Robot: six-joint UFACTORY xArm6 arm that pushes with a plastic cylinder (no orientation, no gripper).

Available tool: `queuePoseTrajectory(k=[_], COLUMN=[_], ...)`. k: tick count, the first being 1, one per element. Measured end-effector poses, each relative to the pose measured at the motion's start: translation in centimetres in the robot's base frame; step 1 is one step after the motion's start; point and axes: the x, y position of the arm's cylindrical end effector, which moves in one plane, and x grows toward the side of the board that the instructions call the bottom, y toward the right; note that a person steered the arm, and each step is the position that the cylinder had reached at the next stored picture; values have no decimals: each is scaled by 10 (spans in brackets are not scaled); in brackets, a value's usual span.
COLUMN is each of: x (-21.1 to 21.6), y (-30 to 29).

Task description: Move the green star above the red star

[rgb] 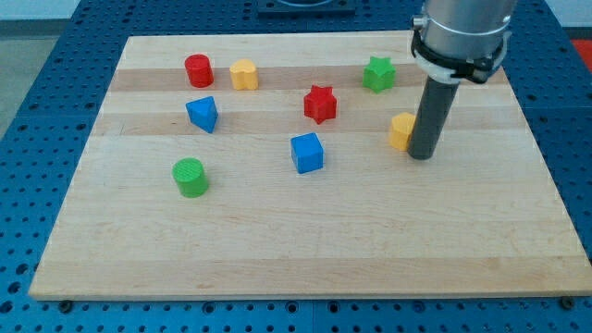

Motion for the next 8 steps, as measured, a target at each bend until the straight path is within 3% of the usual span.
queuePoseTrajectory(k=[2,4,6,8], x=[-45,-80,-137,-140], y=[-20,18,19,15])
